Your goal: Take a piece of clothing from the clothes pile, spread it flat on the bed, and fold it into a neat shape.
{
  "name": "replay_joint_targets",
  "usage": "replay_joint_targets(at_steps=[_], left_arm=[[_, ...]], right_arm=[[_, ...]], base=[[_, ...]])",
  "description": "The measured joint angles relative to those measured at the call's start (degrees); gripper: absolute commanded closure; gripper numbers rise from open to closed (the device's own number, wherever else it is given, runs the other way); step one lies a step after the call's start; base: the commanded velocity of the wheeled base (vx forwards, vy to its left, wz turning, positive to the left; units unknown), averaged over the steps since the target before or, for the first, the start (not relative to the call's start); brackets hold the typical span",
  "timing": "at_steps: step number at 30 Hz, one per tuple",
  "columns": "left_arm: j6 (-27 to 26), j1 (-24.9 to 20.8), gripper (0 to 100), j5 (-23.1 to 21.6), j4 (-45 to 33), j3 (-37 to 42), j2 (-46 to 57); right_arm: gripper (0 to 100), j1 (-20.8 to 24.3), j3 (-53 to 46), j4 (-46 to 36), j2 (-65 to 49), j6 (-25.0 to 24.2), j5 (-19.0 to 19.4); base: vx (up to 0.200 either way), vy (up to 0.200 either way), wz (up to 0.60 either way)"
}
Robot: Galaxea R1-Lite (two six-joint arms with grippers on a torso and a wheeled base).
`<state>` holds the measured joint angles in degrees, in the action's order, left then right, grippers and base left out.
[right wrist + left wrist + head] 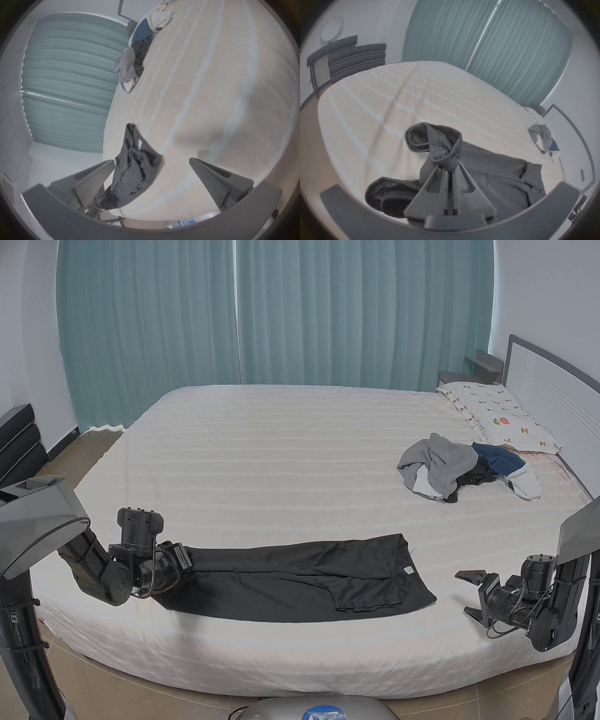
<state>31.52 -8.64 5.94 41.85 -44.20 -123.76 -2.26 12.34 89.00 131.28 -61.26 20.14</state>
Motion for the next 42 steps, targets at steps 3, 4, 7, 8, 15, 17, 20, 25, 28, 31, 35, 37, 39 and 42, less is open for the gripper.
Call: replay_joint_targets(at_steps=[3, 4, 7, 8, 15, 17, 20, 25, 28, 31, 35, 37, 39, 42], left_arm=[[-0.07, -1.5, 100, 2.08, -6.22, -2.77, 1.27], [-0.09, -2.05, 100, 2.68, -8.08, -3.73, 1.6], [0.02, -4.5, 100, 4.53, -12.73, -7.12, 2.6], [0.04, -5.55, 100, 5.03, -14.18, -8.22, 2.86], [0.24, -12.24, 100, 6.42, -22.39, -14.86, 3.63], [0.35, -13.51, 100, 6.67, -24.75, -17.12, 3.61], [0.94, -15.01, 100, 6.89, -27.92, -20.76, 3.43], [2.74, -17.7, 100, 7.01, -33.65, -27.01, 2.65], [4.02, -19.14, 100, 7.08, -36.05, -30.24, 1.54], [5.06, -20.37, 100, 7.12, -36.3, -32.39, -0.06], [7.91, -21.87, 100, 7.78, -36.3, -34.93, -2.78], [9.56, -22.61, 100, 8.48, -36.13, -36.33, -4.08], [10.59, -23.36, 100, 9.08, -36.16, -37.6, -5.42], [11.03, -24.08, 100, 9.87, -36.08, -39.01, -7.14]], right_arm=[[0, 0.11, -0.1, -0.05, 0.15, 0.11, -0.13], [0, 0.17, -0.11, -0.02, 0.2, 0.13, -0.17], [0, 0.33, -0.16, -0.05, 0.34, 0.2, -0.29], [0, 0.37, -0.18, -0.02, 0.39, 0.22, -0.33], [0, 0.55, -0.29, -0.05, 0.63, 0.3, -0.33], [0, 0.59, -0.3, 0.0, 0.67, 0.33, -0.3], [0, 0.59, -0.3, -0.02, 0.72, 0.35, -0.3], [0, 0.59, -0.4, -0.02, 0.72, 0.61, -0.3], [0, 0.63, -0.4, -0.05, 0.78, 0.85, -0.29], [0, 0.69, -0.38, -0.02, 0.85, 0.94, -0.29], [0, 0.8, -0.38, -0.02, 0.96, 0.99, -0.33], [0, 0.94, -0.4, -0.05, 1.02, 1.01, -0.38], [0, 1.0, -0.4, -0.05, 1.05, 1.01, -0.38], [0, 1.07, -0.38, -0.02, 1.08, 1.23, -0.4]], base=[[0.0, -0.2, 0.0], [0.0, -0.2, 0.0], [0.0, -0.2, 0.0], [0.0, -0.2, 0.0], [0.0, -0.2, 0.0], [0.0, -0.2, 0.0], [0.0, -0.2, 0.0], [0.0, -0.2, 0.0], [0.0, -0.133, 0.0], [0.0, 0.0, 0.0], [0.0, 0.0, 0.0], [0.0, 0.0, 0.0], [0.0, 0.0, 0.0], [0.0, 0.0, 0.0]])
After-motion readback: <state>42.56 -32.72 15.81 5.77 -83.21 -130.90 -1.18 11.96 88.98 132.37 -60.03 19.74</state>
